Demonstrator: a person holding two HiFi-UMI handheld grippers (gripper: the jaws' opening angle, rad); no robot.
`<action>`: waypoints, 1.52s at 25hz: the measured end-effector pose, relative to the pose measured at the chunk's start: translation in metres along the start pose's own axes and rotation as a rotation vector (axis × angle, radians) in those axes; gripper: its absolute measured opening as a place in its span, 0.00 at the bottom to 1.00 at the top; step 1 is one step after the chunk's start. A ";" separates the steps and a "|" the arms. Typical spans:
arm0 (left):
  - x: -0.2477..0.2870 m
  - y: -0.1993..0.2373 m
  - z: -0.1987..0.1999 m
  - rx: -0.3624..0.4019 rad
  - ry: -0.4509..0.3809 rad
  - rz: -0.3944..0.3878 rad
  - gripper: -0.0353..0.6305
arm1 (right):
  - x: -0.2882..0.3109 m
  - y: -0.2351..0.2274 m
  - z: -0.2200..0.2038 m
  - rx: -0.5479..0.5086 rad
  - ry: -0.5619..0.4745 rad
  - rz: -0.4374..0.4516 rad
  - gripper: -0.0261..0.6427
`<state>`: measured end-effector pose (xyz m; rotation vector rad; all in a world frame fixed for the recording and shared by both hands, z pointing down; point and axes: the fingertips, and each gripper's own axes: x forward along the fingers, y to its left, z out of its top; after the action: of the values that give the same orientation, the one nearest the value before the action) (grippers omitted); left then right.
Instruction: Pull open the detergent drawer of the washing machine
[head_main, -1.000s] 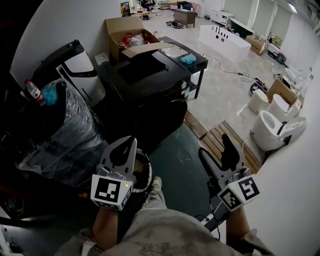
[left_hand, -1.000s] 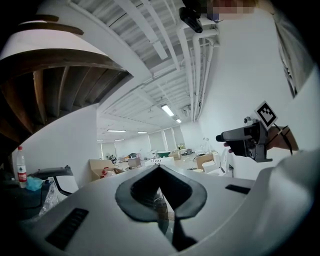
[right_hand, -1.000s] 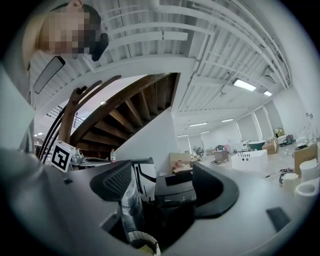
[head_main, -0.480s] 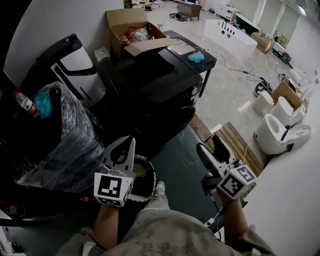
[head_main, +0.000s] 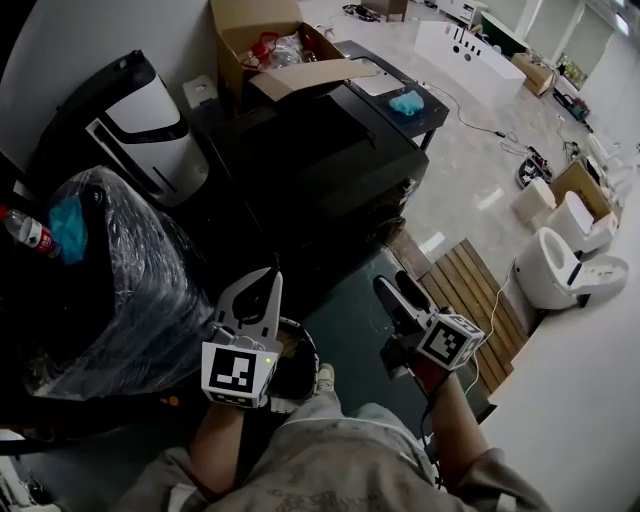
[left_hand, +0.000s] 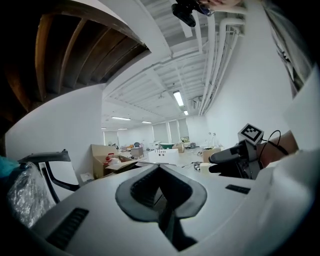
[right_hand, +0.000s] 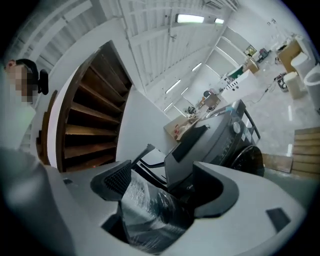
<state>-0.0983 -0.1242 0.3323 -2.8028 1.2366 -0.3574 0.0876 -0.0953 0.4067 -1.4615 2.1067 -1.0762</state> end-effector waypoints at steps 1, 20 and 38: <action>0.004 0.004 -0.005 -0.001 0.002 0.003 0.08 | 0.011 -0.004 -0.004 0.014 0.005 0.006 0.59; 0.084 0.043 -0.092 -0.154 0.079 0.152 0.08 | 0.145 -0.114 -0.078 0.424 0.136 0.062 0.63; 0.119 0.055 -0.160 -0.242 0.149 0.307 0.08 | 0.221 -0.176 -0.129 0.499 0.255 0.132 0.69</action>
<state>-0.0976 -0.2429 0.5020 -2.7488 1.8263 -0.4280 0.0253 -0.2776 0.6498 -0.9769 1.8632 -1.6553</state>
